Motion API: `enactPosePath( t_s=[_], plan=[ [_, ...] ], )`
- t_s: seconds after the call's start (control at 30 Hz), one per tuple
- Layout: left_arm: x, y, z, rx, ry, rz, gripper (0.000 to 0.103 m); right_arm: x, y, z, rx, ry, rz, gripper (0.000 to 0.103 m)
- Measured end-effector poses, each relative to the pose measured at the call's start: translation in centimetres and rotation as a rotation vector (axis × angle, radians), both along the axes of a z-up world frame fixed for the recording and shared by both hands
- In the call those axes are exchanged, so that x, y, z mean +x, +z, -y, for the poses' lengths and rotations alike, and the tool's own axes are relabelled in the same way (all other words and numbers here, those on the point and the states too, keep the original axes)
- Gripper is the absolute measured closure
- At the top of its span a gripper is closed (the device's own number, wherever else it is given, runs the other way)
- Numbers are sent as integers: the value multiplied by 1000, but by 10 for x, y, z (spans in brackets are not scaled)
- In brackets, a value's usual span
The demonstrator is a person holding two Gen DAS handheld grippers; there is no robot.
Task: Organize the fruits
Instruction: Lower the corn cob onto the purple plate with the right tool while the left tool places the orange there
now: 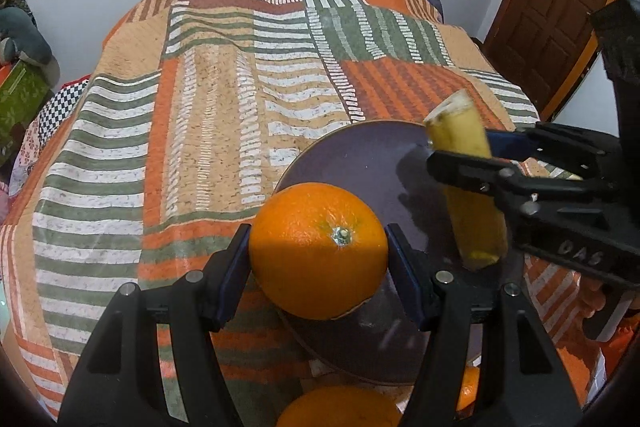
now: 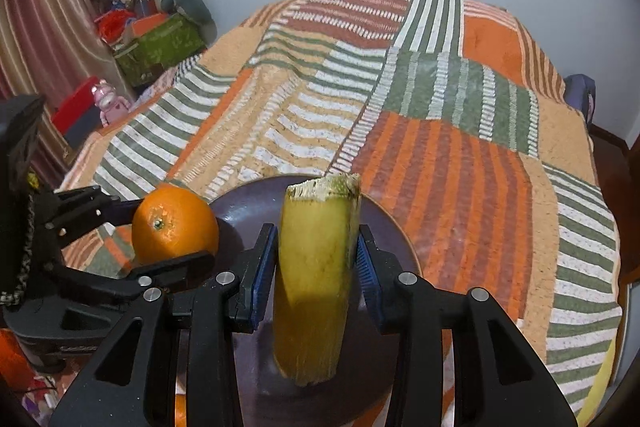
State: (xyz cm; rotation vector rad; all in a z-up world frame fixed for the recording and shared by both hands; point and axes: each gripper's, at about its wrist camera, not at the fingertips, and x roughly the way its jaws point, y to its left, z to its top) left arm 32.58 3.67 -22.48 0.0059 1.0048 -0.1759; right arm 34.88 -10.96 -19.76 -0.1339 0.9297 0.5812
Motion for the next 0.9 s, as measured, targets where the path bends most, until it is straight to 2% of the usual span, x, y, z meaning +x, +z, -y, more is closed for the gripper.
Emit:
enactPosePath(
  t_s=[0.13, 0.43, 0.6, 0.67, 0.77, 0.83, 0.9],
  plan=[
    [4, -4, 1, 9, -8, -13, 39, 2, -10, -2, -24, 9, -15, 67],
    [8, -13, 0, 1, 3, -47, 39, -2, -5, 1, -39, 6, 11, 67],
    [9, -16, -2, -5, 18, -68, 39, -15, 1, 4, -52, 7, 36, 63],
    [8, -15, -2, -7, 18, -65, 38, -20, 4, 5, -59, 7, 53, 52],
    [0, -1, -1, -4, 14, -8, 27, -30, 11, 9, -55, 0, 78, 39],
    [-5, 8, 0, 0, 17, 21, 14, -36, 16, 11, -49, -7, 86, 34],
    [-12, 17, 0, 8, 21, 47, 13, -42, 21, 14, -46, -17, 94, 28]
  ],
)
